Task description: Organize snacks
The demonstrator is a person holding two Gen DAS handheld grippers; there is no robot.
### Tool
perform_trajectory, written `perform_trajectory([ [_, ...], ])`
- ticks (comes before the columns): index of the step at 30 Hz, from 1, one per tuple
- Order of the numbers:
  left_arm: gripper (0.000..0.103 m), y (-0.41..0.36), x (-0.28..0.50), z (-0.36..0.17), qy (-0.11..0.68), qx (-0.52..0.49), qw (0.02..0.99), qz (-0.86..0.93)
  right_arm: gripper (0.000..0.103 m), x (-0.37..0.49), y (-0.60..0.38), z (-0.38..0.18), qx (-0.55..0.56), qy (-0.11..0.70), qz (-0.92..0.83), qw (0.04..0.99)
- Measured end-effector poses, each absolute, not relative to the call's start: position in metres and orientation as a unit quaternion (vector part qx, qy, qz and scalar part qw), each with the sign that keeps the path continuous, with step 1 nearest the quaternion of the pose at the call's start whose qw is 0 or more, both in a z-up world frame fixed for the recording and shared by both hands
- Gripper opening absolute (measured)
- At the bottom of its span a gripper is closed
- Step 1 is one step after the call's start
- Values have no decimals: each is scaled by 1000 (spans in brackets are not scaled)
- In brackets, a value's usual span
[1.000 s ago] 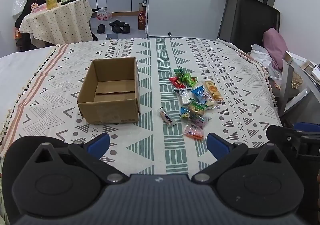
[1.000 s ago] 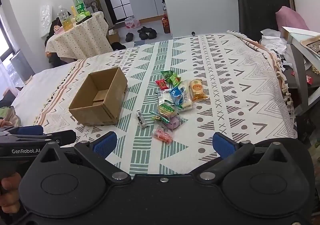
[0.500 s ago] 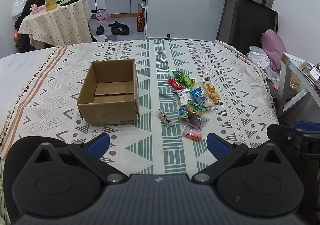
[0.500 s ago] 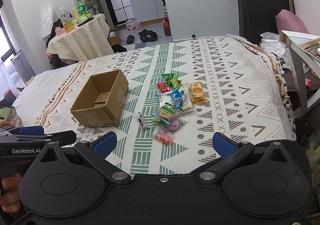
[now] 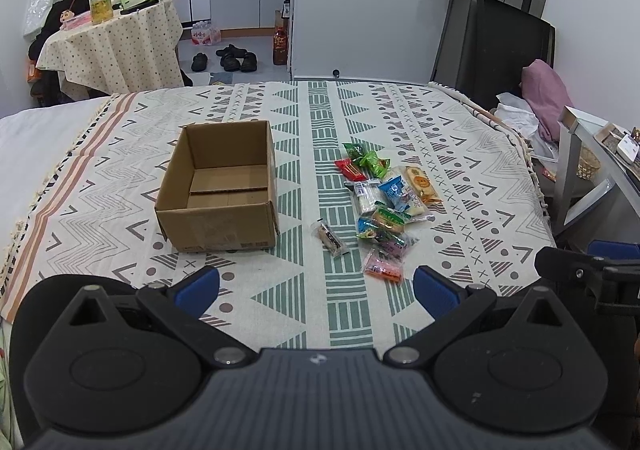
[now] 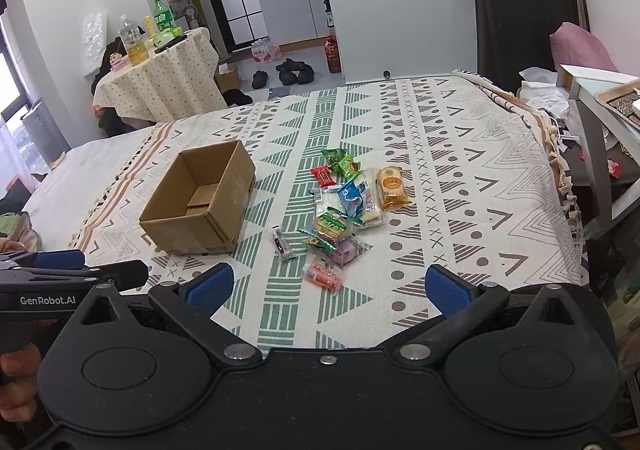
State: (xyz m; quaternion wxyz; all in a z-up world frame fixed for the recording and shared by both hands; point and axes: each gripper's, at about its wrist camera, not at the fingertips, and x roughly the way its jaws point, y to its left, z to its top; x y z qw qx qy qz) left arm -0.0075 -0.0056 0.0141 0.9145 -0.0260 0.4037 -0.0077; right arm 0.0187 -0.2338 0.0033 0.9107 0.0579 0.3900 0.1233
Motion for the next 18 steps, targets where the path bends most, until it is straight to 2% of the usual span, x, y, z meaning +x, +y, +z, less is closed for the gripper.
perform_trajectory([
  [18, 103, -7, -7, 16, 403, -27, 915, -9, 103, 20, -236, 3, 54, 390, 123, 911],
])
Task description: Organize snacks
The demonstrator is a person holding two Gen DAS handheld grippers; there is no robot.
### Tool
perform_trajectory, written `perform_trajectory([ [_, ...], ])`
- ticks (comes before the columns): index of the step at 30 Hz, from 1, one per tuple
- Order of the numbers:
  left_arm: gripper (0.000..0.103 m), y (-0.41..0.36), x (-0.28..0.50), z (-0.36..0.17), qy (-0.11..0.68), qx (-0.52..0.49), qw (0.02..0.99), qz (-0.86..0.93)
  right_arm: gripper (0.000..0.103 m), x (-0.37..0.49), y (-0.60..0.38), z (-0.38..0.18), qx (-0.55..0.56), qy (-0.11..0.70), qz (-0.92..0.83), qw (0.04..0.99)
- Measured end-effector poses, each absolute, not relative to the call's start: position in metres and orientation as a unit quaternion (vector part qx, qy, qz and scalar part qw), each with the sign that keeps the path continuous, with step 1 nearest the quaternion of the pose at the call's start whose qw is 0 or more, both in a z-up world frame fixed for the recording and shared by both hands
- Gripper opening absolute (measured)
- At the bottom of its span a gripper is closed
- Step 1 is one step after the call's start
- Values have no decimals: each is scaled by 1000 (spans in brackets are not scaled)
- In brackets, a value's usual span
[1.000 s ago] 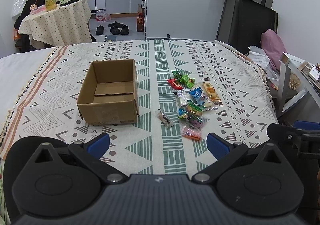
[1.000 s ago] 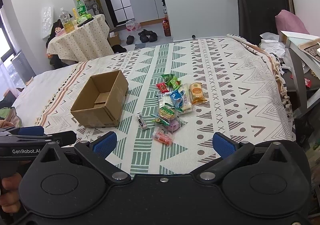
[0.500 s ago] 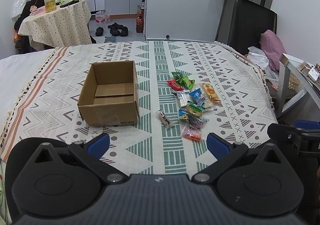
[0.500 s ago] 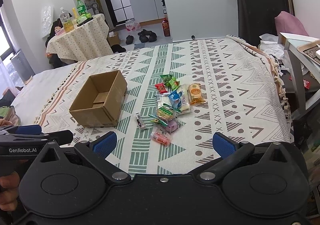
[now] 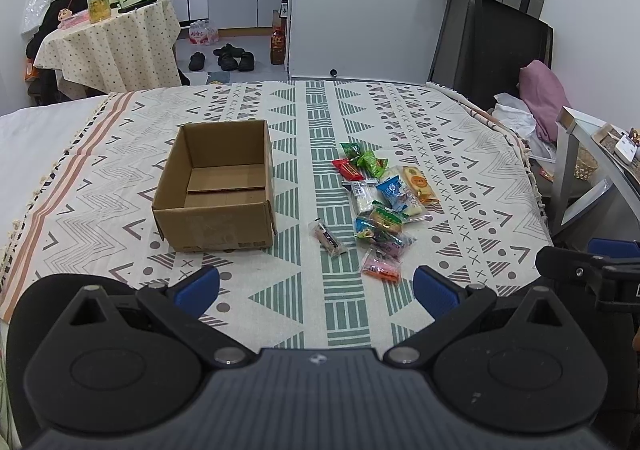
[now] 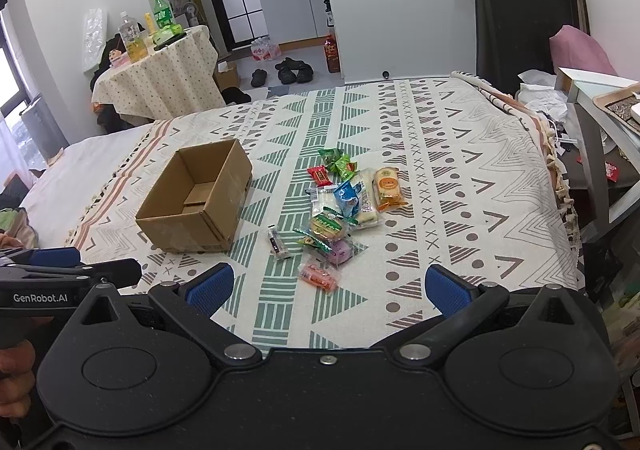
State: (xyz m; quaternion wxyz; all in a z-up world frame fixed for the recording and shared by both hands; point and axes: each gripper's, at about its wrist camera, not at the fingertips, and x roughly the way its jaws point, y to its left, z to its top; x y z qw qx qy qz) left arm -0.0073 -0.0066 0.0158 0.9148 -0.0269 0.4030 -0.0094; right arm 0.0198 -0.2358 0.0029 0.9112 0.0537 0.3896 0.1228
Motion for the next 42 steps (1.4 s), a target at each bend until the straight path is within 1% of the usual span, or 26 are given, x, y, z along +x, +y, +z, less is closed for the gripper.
perform_trajectory([
  [14, 103, -10, -7, 6, 404, -32, 914, -24, 103, 19, -233, -3, 41, 391, 129, 910],
  [26, 102, -16, 4, -15, 409, -47, 911, -36, 103, 24, -235, -17, 30, 397, 139, 907],
  [33, 100, -19, 21, -30, 419, -62, 905, -32, 102, 36, -242, -29, 43, 401, 146, 904],
  [36, 98, -21, 28, -36, 424, -71, 902, -33, 100, 41, -244, -34, 45, 401, 146, 903],
  [42, 91, -26, 43, -46, 432, -82, 898, -32, 90, 57, -248, -47, 52, 413, 156, 895],
])
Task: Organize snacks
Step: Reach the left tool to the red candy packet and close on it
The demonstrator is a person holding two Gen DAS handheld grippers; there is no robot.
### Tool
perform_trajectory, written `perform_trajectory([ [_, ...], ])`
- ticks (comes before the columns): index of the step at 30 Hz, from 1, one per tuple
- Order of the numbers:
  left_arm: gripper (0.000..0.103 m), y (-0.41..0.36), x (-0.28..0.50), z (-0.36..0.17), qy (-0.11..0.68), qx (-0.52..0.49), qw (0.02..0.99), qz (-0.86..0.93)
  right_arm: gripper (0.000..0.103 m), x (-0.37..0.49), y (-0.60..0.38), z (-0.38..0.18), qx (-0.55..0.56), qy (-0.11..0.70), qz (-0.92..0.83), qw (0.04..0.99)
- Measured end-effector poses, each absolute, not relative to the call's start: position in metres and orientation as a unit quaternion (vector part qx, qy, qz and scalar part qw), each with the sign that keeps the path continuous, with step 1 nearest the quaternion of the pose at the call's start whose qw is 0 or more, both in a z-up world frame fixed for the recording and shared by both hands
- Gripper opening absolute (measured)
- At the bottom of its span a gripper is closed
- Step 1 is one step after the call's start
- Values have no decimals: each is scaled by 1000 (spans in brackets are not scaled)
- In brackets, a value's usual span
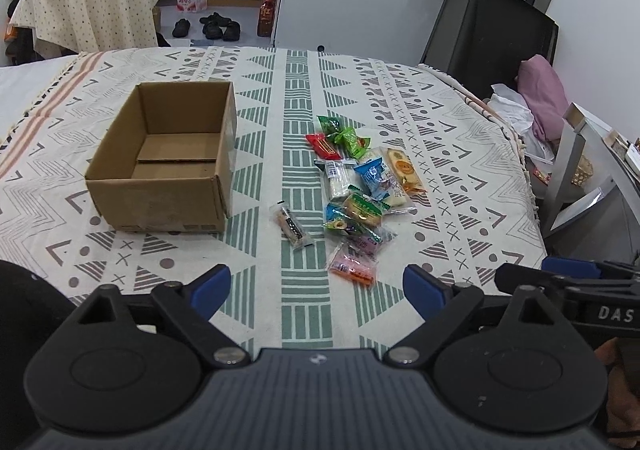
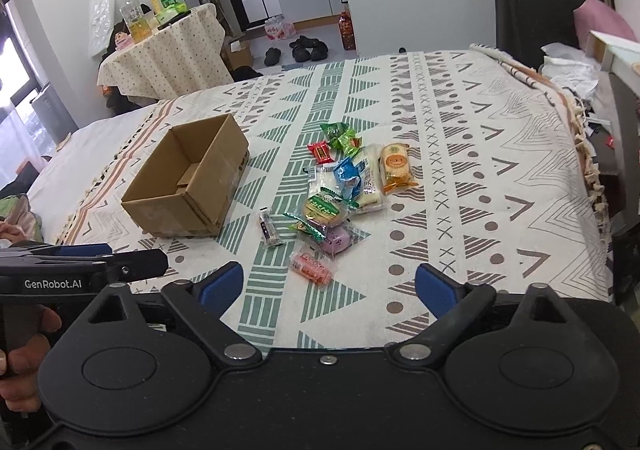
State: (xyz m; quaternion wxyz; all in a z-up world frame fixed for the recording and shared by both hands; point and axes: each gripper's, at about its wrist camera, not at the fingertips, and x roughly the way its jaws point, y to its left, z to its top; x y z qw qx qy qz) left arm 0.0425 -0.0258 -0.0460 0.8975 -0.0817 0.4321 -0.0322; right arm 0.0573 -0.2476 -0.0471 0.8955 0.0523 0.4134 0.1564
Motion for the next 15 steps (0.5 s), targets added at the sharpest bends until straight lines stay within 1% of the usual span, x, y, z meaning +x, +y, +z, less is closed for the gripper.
perform_trajectory([
  [2, 88, -28, 48, -49, 436, -86, 895, -31, 86, 63, -249, -52, 56, 418, 156, 893],
  [7, 83, -32, 61, -60, 445, -99, 890, -25, 81, 79, -257, -67, 80, 432, 158, 885],
  [12, 72, -39, 76, -74, 461, -101, 882, -16, 80, 91, -259, -78, 89, 434, 166, 881],
  [15, 67, -42, 85, -82, 470, -109, 876, -11, 77, 98, -261, -84, 96, 434, 171, 879],
])
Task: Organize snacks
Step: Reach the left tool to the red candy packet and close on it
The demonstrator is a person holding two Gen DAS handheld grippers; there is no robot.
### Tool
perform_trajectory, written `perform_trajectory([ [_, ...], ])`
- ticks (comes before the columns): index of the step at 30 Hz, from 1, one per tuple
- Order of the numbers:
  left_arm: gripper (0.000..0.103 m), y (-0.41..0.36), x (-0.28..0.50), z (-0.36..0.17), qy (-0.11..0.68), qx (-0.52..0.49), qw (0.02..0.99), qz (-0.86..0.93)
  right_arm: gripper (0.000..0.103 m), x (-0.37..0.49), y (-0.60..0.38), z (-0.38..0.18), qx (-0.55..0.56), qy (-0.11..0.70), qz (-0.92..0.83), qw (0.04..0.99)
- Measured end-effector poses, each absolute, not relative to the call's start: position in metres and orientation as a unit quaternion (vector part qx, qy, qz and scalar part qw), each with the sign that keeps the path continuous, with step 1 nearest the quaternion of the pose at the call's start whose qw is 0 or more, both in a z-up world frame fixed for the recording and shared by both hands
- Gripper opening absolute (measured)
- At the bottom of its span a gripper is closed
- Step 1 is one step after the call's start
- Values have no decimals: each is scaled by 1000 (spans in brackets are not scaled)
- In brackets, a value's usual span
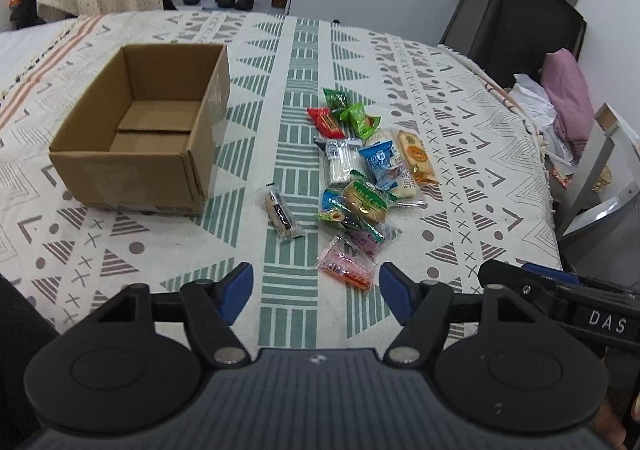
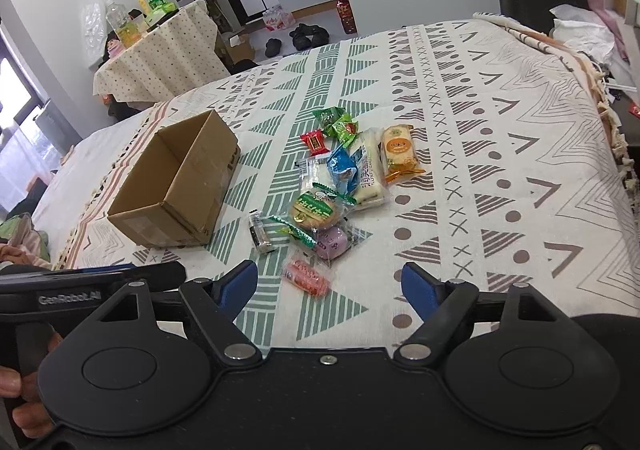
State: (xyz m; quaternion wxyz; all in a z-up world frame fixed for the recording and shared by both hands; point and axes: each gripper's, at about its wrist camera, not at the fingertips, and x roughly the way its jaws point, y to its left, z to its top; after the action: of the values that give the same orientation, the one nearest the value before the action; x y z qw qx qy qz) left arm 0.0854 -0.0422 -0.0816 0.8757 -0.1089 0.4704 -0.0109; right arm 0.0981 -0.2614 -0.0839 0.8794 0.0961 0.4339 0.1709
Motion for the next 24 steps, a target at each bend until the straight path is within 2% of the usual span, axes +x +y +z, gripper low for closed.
perform_trajectory([
  [4, 63, -48, 95, -90, 481, -114, 870, -3, 71, 106, -264, -91, 108, 437, 177, 875],
  [14, 45, -63, 120, -117, 513, -130, 848, 14, 57, 131, -271, -116, 138, 464, 173, 857],
  [18, 37, -69, 130, -127, 524, -135, 841, 20, 55, 140, -275, -127, 155, 475, 171, 849],
  [24, 34, -74, 143, -143, 538, -151, 828, 29, 49, 150, -276, -139, 168, 489, 176, 838],
])
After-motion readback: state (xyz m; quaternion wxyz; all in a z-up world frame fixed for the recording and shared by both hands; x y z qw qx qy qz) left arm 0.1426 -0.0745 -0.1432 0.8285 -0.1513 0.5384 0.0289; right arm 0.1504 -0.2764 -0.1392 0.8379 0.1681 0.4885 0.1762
